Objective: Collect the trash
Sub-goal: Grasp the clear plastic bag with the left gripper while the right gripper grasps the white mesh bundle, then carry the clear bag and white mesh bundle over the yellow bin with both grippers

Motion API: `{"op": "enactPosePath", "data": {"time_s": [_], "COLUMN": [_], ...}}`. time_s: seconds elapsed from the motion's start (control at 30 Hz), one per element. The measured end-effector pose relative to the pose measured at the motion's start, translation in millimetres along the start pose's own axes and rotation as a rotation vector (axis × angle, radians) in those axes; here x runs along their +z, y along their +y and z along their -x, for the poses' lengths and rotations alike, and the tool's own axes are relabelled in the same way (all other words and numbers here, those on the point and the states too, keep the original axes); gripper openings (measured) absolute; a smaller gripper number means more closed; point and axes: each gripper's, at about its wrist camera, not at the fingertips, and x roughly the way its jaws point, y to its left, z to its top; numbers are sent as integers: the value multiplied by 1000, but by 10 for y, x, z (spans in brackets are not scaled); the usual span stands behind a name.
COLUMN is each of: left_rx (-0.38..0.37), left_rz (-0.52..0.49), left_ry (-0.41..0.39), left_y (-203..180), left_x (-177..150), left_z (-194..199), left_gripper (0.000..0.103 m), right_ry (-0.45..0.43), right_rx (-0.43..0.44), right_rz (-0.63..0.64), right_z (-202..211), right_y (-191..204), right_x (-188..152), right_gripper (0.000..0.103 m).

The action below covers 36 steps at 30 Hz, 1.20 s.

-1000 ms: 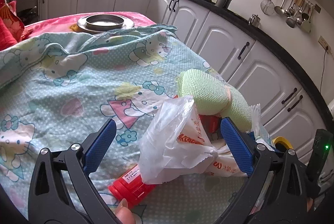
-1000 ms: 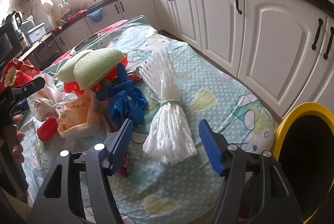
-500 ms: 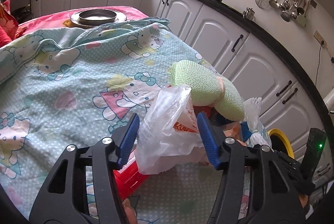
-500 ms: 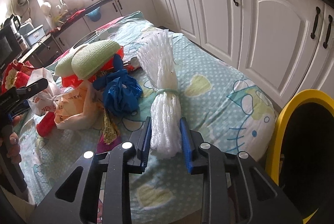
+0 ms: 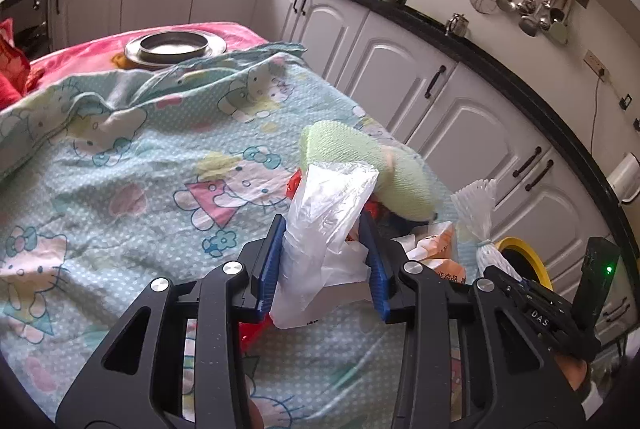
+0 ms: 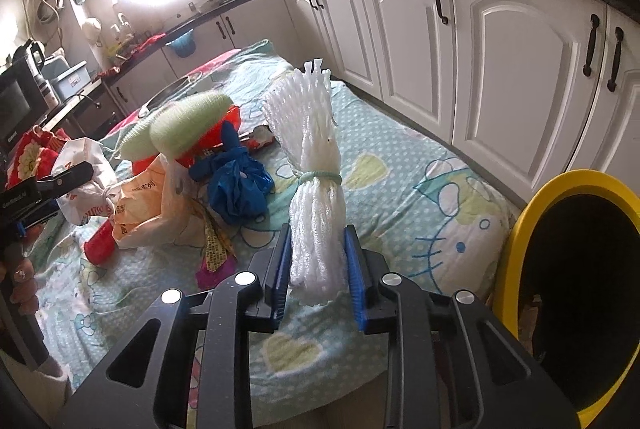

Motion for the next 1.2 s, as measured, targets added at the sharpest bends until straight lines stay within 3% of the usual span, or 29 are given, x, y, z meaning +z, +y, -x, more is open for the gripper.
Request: {"op": "enactPosePath", "data": {"time_s": [0.53, 1.2], "left_rx": [-72, -149], "left_rz": [-77, -199], "left_ry": [-56, -76], "left_y": [-424, -1236], "left_x": [81, 57], "left_z": [236, 166], "left_gripper": [30, 30], "right_ry": [-76, -188], "right_rx": [14, -63], "right_rz": [-2, -31], "right_z": [465, 1140], "right_y": [-76, -494], "right_x": [-21, -57], "right_gripper": [25, 25]}}
